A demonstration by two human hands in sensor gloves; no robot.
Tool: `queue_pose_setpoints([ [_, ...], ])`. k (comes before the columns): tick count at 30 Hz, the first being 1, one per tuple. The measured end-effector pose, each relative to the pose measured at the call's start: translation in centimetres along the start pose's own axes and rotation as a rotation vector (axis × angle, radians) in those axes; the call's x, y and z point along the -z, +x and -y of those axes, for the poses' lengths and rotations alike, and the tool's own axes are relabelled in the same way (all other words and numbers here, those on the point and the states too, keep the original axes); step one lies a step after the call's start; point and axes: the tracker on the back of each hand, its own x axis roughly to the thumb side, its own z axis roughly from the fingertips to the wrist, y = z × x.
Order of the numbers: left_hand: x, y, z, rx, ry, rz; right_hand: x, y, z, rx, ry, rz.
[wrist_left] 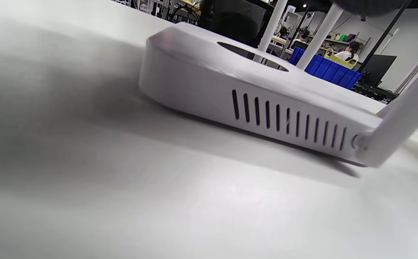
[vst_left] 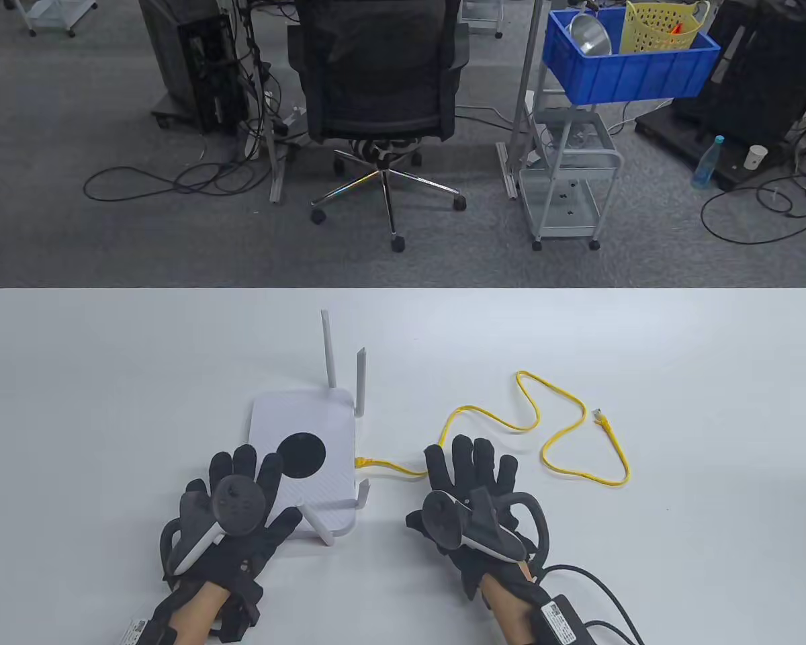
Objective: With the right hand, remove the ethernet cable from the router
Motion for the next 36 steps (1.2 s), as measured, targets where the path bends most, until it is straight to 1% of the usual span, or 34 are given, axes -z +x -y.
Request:
queue_pose_setpoints([
  [18, -0.1, -0.1, -0.2, -0.012, 0.006, -0.004, 0.0, -0.3, -0.2, 0.000, 0.026, -0.008],
  [22, -0.3, -0.2, -0.7, -0.053, 0.032, 0.001, 0.0, -0.3, -0.2, 0.003, 0.029, -0.005],
  [25, -0.9, -0.2, -2.0, -0.176, 0.103, 0.058, 0.1, -0.2, -0.2, 0.008, 0.029, -0.003],
  [26, -1.3, -0.1, -2.7, -0.231, 0.146, 0.093, 0.1, -0.2, -0.1, 0.014, 0.026, -0.004],
  [27, -1.7, 0.1, -3.6, -0.300, 0.190, 0.143, 0.1, -0.3, -0.1, 0.016, 0.025, -0.005],
  [30, -3.1, 0.8, -5.4, -0.453, 0.242, 0.306, 0.1, -0.4, -0.1, 0.003, 0.021, -0.016],
  [33, -4.0, 1.9, -6.1, -0.461, 0.199, 0.406, 0.2, -0.5, -0.2, -0.007, 0.027, -0.021],
  [36, -4.0, 3.0, -5.6, -0.396, 0.141, 0.445, 0.2, -0.6, -0.2, 0.003, 0.027, -0.022],
])
